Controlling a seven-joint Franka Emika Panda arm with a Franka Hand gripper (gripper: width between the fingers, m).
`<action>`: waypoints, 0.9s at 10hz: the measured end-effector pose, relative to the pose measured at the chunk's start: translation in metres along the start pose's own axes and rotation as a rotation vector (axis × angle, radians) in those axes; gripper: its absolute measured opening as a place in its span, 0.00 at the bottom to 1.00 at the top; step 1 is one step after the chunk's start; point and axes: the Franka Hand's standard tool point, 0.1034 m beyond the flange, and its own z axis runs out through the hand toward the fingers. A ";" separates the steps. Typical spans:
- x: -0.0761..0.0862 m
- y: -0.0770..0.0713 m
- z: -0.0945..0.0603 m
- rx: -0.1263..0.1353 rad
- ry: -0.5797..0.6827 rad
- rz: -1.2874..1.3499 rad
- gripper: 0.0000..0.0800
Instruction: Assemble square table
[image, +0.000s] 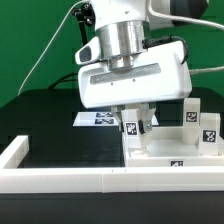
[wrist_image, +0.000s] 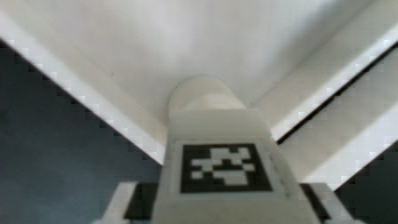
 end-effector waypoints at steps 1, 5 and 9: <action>0.000 0.000 0.000 -0.003 0.004 0.101 0.34; 0.003 -0.003 0.001 0.000 0.014 0.368 0.34; 0.008 0.000 0.001 -0.001 0.026 0.527 0.34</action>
Offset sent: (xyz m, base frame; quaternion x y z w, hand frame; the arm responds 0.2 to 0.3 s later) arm 0.0114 0.0139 -0.0038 -0.0009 -0.0146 0.2352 0.9718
